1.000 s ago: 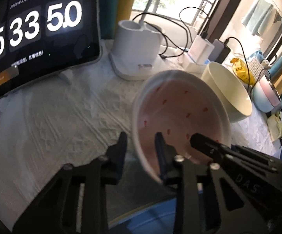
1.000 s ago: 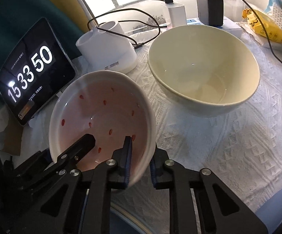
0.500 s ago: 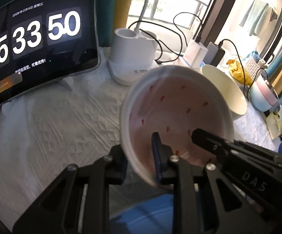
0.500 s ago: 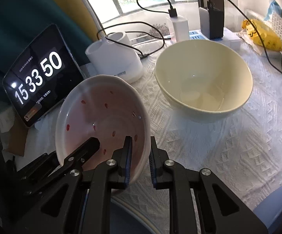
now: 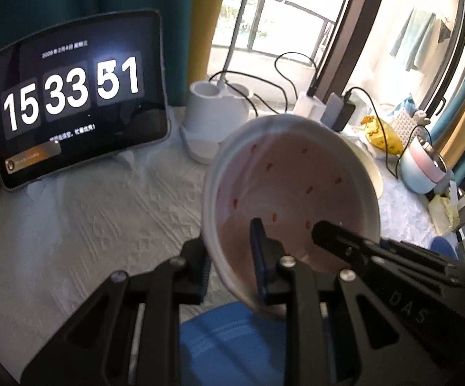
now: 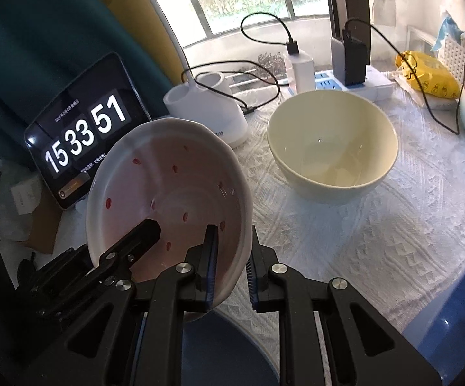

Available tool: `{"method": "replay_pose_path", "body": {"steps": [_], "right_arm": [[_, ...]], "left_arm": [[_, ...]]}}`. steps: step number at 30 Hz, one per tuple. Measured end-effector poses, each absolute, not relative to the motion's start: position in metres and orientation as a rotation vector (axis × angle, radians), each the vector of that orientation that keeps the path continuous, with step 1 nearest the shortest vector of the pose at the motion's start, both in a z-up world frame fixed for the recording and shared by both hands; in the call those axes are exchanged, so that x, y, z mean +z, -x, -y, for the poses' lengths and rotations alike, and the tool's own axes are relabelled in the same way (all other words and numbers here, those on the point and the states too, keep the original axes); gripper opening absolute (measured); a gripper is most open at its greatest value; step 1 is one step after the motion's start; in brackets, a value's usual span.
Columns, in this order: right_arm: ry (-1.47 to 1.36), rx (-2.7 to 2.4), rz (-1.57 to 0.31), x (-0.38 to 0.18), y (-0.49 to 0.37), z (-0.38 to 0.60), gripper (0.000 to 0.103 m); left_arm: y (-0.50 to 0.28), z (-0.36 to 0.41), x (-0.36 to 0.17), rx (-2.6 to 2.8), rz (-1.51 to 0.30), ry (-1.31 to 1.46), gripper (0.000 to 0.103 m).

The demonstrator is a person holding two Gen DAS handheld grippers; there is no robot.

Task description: Organize plates and bowls

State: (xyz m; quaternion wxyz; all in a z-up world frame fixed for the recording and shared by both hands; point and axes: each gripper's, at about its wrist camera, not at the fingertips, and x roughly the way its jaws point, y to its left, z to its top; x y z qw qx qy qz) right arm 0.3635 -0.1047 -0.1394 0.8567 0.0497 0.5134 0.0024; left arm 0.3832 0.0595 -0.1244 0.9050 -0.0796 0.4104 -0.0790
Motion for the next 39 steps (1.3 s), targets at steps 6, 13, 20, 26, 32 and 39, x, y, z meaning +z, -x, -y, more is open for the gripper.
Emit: {"method": "replay_pose_path", "body": {"steps": [6, 13, 20, 26, 32, 39], "right_arm": [[-0.110, 0.016, -1.062, -0.128, -0.351, 0.107, 0.017], [-0.115, 0.030, -1.035, -0.113, -0.338, 0.109, 0.017], [-0.123, 0.037, -1.013, -0.100, -0.327, 0.115, 0.017], [-0.132, 0.038, -1.003, -0.094, -0.318, 0.121, 0.017], [-0.139, 0.038, -0.991, -0.087, -0.310, 0.127, 0.017], [-0.147, 0.036, -0.972, -0.076, -0.299, 0.137, 0.017]], "left_arm": [[-0.370, -0.059, -0.116, -0.162, -0.833, 0.159, 0.023], [-0.355, -0.053, -0.103, -0.159, -0.807, 0.158, 0.023], [-0.340, -0.044, -0.095, -0.163, -0.792, 0.151, 0.023], [-0.330, -0.037, -0.091, -0.167, -0.786, 0.151, 0.023], [-0.322, -0.028, -0.086, -0.177, -0.777, 0.148, 0.023], [-0.314, -0.015, -0.079, -0.190, -0.763, 0.141, 0.023]]}}
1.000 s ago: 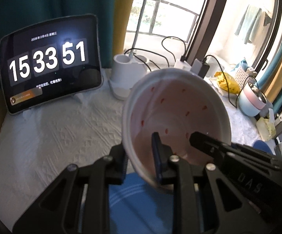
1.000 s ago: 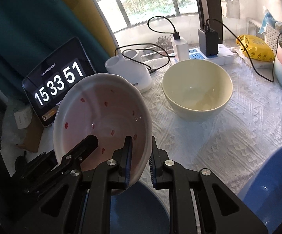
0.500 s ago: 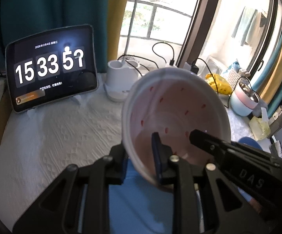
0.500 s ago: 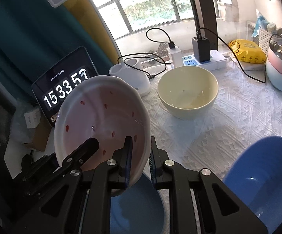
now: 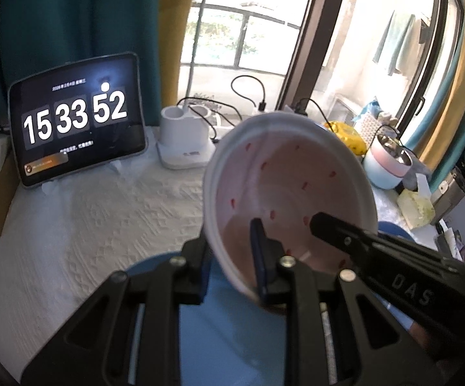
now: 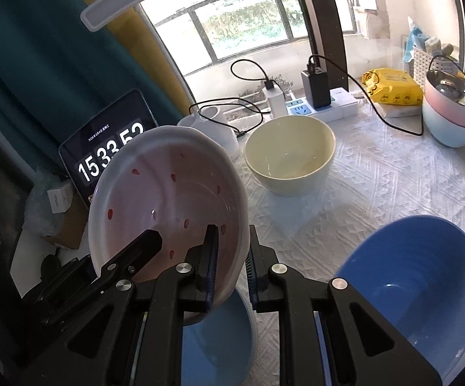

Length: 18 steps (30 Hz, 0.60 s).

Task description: Organize plates and bowls

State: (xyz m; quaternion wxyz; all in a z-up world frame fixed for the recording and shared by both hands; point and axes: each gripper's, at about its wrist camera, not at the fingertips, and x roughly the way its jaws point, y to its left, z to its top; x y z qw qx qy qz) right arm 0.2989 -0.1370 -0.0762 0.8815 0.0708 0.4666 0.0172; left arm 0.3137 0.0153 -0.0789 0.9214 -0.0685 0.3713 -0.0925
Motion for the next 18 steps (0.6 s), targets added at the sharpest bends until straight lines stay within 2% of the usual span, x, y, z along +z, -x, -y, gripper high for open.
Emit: {"method": "replay_pose_path", "body": {"steps": [18], "right_arm": [[-0.181, -0.002, -0.932, -0.054, -0.262, 0.175, 0.017]], "left_arm": [[-0.291, 0.030, -0.070, -0.239, -0.753, 0.109, 0.023]]}}
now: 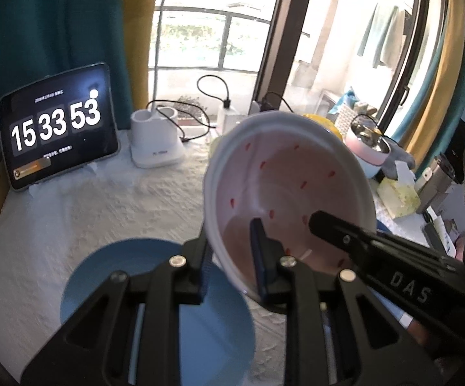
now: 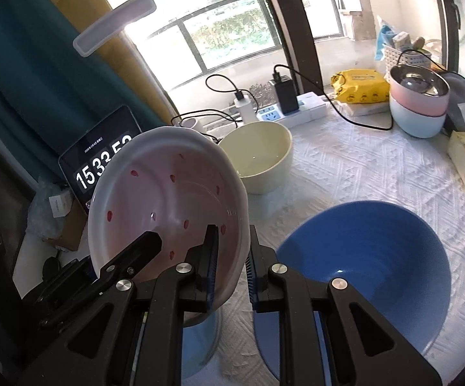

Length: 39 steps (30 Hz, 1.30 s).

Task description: Organize plates and bowls

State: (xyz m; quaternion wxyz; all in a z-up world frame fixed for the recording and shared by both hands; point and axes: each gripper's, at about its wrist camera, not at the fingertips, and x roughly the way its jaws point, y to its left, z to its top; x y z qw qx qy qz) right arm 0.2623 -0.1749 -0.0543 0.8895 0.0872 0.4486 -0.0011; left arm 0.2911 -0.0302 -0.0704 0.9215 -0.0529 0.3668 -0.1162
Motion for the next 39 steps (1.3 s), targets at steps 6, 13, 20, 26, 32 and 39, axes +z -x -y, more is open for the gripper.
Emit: {"method": "replay_pose_path", "body": {"steps": [6, 13, 20, 26, 32, 39], "right_arm": [[-0.188, -0.015, -0.921, -0.049, -0.252, 0.188, 0.017], [-0.204, -0.039, -0.916, -0.045, -0.240, 0.208, 0.017], [-0.220, -0.064, -0.913, -0.044, -0.226, 0.229, 0.017], [-0.233, -0.084, -0.918, -0.046, -0.214, 0.246, 0.017], [-0.243, -0.099, -0.922, -0.048, -0.203, 0.264, 0.017], [-0.259, -0.111, -0.947, -0.055, -0.194, 0.281, 0.017]], "left_arm": [[-0.285, 0.046, -0.069, -0.257, -0.752, 0.096, 0.023], [-0.278, 0.069, -0.070, -0.283, -0.759, 0.079, 0.023], [-0.273, 0.091, -0.073, -0.310, -0.769, 0.057, 0.023], [-0.268, 0.111, -0.079, -0.331, -0.785, 0.038, 0.023], [-0.262, 0.129, -0.085, -0.346, -0.800, 0.020, 0.023], [-0.259, 0.144, -0.097, -0.357, -0.831, 0.000, 0.023]]}}
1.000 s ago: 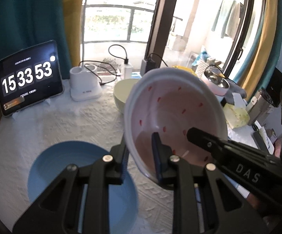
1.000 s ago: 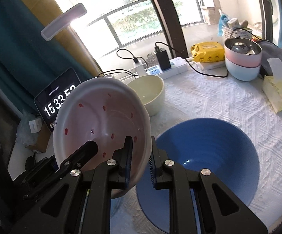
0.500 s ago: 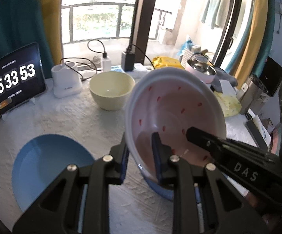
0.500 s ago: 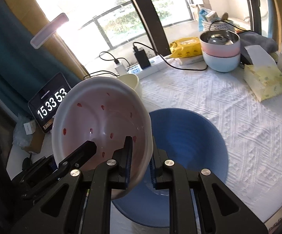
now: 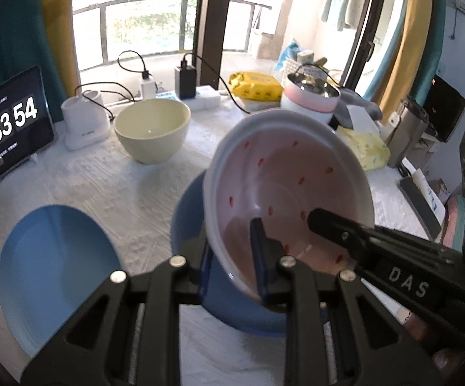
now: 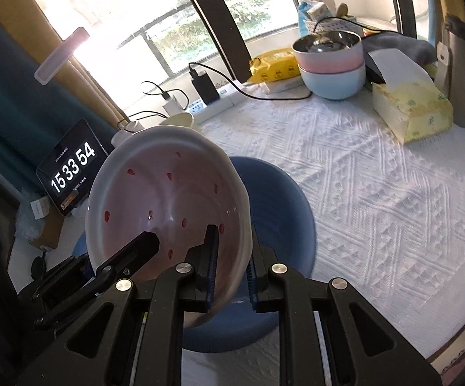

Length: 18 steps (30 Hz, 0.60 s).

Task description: Organize plates and bowls

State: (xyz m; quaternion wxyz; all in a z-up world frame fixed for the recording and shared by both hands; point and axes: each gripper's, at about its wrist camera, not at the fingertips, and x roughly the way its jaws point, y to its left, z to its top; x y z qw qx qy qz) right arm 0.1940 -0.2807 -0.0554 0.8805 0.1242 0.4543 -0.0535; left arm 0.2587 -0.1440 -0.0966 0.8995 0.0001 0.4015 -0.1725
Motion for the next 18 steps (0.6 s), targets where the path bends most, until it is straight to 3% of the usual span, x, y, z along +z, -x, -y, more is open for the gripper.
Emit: {"method": "replay_pose_path", "body": {"steps": [18], "right_arm": [[-0.148, -0.121, -1.049, -0.071, -0.198, 0.286, 0.017]], "left_arm": [[-0.261, 0.154, -0.114, -0.339, -0.879, -0.066, 0.024]]}}
